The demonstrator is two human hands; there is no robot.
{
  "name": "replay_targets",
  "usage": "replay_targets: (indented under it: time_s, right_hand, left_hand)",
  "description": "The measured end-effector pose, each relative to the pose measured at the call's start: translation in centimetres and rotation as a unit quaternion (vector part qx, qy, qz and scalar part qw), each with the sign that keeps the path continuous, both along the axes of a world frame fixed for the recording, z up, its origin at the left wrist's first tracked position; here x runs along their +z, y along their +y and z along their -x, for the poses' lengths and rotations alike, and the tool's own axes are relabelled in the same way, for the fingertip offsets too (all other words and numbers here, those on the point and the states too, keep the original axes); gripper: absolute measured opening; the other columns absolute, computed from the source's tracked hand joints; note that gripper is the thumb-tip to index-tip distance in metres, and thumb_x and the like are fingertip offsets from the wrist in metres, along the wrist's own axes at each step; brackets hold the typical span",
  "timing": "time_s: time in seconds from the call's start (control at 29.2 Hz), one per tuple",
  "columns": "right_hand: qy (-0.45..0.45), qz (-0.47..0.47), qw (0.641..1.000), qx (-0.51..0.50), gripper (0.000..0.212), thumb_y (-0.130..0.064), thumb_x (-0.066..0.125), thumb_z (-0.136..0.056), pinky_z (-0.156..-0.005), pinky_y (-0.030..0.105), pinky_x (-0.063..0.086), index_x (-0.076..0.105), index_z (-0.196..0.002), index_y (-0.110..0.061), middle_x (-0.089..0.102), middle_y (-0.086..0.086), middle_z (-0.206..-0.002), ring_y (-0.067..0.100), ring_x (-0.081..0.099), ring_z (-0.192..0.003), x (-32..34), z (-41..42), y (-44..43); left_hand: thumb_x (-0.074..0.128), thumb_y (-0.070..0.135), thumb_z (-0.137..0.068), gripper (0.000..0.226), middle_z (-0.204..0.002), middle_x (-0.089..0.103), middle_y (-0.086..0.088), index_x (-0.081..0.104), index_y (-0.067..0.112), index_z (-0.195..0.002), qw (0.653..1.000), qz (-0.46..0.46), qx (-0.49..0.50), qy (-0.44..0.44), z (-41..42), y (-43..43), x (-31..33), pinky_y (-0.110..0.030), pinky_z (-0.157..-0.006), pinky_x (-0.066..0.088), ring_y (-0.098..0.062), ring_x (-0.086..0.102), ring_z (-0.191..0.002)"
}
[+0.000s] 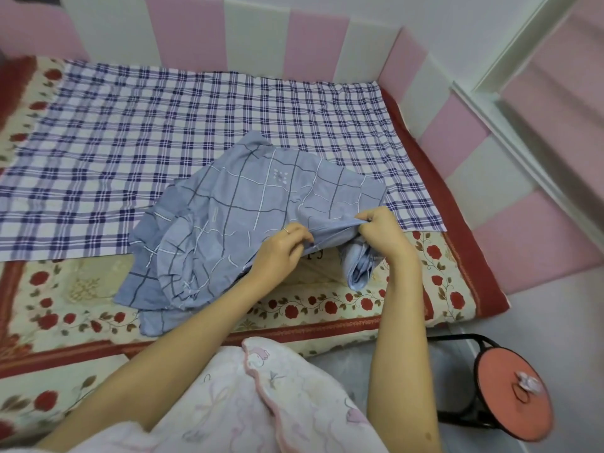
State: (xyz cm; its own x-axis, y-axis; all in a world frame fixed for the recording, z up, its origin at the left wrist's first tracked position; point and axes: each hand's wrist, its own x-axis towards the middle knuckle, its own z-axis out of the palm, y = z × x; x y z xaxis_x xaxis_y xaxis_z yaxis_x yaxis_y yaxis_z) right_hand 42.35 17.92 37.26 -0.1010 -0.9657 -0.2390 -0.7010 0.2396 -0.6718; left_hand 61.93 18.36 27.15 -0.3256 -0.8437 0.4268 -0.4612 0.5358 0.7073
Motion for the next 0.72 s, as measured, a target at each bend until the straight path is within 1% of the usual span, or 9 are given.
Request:
replay_targets:
  time_s: [0.1,0.17,0.24,0.34,0.41,0.45,0.51,0.58,0.72]
  right_hand:
    - [0.001,0.015,1.0,-0.007,0.025,0.011,0.039,-0.068,-0.054,0.03,0.028,0.063,-0.067,0.006,0.045,0.01,-0.054,0.019,0.035,-0.053,0.2,-0.3,-0.4]
    - [0.003,0.029,1.0,-0.011,0.025,0.01,0.039,-0.069,-0.054,0.03,0.028,0.064,-0.072,0.009,0.046,0.012,-0.056,0.019,0.036,-0.053,0.3,-0.5,-0.6]
    - [-0.009,0.04,0.999,-0.017,0.026,0.01,0.038,-0.069,-0.053,0.03,0.028,0.064,-0.071,0.007,0.046,0.013,-0.056,0.02,0.036,-0.053,0.4,-0.8,-0.7]
    - [-0.027,0.052,0.998,-0.032,0.027,0.011,0.037,-0.067,-0.053,0.031,0.026,0.062,-0.062,0.003,0.041,0.01,-0.052,0.02,0.033,-0.051,0.6,-1.1,-0.7]
    - [-0.037,0.074,0.994,-0.065,0.034,0.012,0.037,-0.069,-0.051,0.029,0.025,0.06,-0.053,-0.008,0.039,0.007,-0.048,0.018,0.031,-0.049,0.7,-1.2,-0.8]
    - [-0.043,0.087,0.992,-0.083,0.038,0.012,0.037,-0.071,-0.051,0.028,0.026,0.061,-0.054,-0.011,0.042,0.008,-0.049,0.019,0.033,-0.049,0.7,-1.2,-0.7]
    - [-0.053,0.112,0.984,-0.128,0.039,0.012,0.037,-0.074,-0.052,0.029,0.033,0.068,-0.067,-0.01,0.053,0.011,-0.056,0.021,0.041,-0.053,0.8,-1.1,-0.7]
    - [-0.066,0.146,0.97,-0.183,0.04,0.012,0.037,-0.074,-0.055,0.03,0.039,0.07,-0.074,-0.011,0.059,0.006,-0.061,0.023,0.048,-0.058,0.8,-1.0,-0.7]
    - [-0.113,0.192,0.946,-0.235,0.043,0.014,0.041,-0.073,-0.06,0.027,0.042,0.067,-0.068,-0.021,0.06,0.001,-0.064,0.022,0.051,-0.067,1.3,-0.4,-0.8]
  left_hand:
    - [0.05,0.021,-0.087,0.019,-0.093,0.059,0.002,0.063,0.01,-0.094,1.0,-0.007,-0.008,0.008,0.2,0.3,0.1,-0.028,-0.066,0.05,-0.013,0.057,-0.079]
    - [0.057,0.031,-0.084,0.021,-0.092,0.059,0.004,0.064,0.012,-0.092,1.0,-0.003,-0.001,-0.006,0.1,0.5,0.1,-0.024,-0.063,0.049,-0.013,0.057,-0.077]
    - [0.059,0.035,-0.081,0.024,-0.091,0.061,0.003,0.065,0.012,-0.088,0.999,0.014,0.019,-0.038,0.3,0.6,0.0,-0.021,-0.06,0.047,-0.013,0.057,-0.076]
    - [0.055,0.028,-0.078,0.02,-0.088,0.063,0.002,0.066,0.012,-0.083,0.997,0.008,0.058,-0.056,0.1,0.6,-0.7,-0.03,-0.056,0.051,-0.015,0.059,-0.075]
    - [0.058,0.024,-0.078,0.013,-0.084,0.062,0.005,0.065,0.014,-0.08,0.995,-0.011,0.083,-0.049,-0.4,0.5,-1.0,-0.032,-0.051,0.051,-0.014,0.057,-0.072]
    - [0.06,0.022,-0.078,0.009,-0.082,0.062,0.006,0.065,0.014,-0.079,0.995,-0.015,0.094,-0.043,-0.7,0.5,-1.0,-0.032,-0.051,0.05,-0.013,0.057,-0.07]
    - [0.067,0.017,-0.079,0.004,-0.078,0.063,0.005,0.065,0.013,-0.079,0.994,-0.017,0.106,-0.022,-1.2,0.0,0.0,-0.031,-0.053,0.05,-0.013,0.058,-0.067]
    - [0.068,0.014,-0.081,0.005,-0.073,0.063,0.003,0.065,0.011,-0.079,0.993,-0.007,0.121,0.004,-1.4,-0.9,2.0,-0.029,-0.055,0.048,-0.014,0.057,-0.063]
    - [0.062,0.005,-0.083,0.004,-0.066,0.055,0.006,0.063,0.007,-0.079,0.992,0.035,0.123,0.009,-1.7,-2.2,5.0,-0.027,-0.054,0.043,-0.011,0.048,-0.057]
